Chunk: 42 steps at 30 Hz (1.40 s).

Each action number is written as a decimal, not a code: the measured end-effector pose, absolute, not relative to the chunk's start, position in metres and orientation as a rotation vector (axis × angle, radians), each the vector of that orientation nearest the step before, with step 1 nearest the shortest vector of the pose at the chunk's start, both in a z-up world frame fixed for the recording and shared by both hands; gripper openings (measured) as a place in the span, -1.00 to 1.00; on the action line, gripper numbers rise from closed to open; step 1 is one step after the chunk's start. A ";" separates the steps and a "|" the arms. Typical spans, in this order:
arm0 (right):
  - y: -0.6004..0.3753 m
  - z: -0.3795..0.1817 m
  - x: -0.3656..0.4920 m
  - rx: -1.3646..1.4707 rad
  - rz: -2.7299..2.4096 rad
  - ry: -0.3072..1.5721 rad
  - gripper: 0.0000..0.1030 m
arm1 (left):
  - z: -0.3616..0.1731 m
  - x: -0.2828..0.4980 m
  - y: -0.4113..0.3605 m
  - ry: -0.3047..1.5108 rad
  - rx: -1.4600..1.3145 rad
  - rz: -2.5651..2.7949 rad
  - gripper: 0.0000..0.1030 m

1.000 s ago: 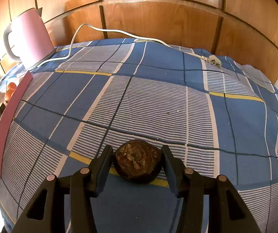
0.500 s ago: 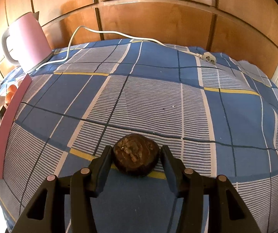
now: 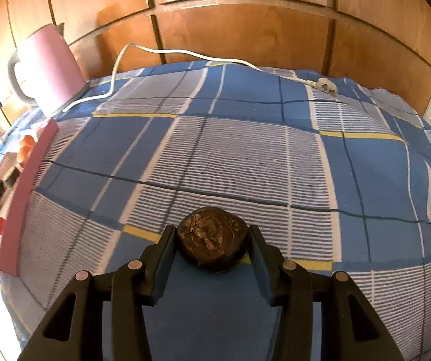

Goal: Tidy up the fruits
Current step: 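Lift the dark round fruit with the right tool, then carry the dark round fruit into the white tray and open the right tool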

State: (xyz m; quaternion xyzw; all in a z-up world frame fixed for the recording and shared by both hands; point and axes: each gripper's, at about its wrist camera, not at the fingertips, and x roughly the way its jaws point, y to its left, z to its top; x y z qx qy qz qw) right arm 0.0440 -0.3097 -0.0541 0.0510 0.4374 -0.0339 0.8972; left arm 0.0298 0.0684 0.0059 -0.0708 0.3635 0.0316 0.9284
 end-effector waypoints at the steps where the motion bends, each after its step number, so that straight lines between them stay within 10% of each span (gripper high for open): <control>1: -0.307 -0.052 0.043 0.102 -0.061 0.901 -0.07 | 0.006 0.030 0.069 0.746 -0.148 0.067 0.67; 42: -0.063 -0.002 0.097 -0.099 0.520 0.875 -0.07 | -0.005 0.029 0.135 0.778 -0.243 0.192 0.67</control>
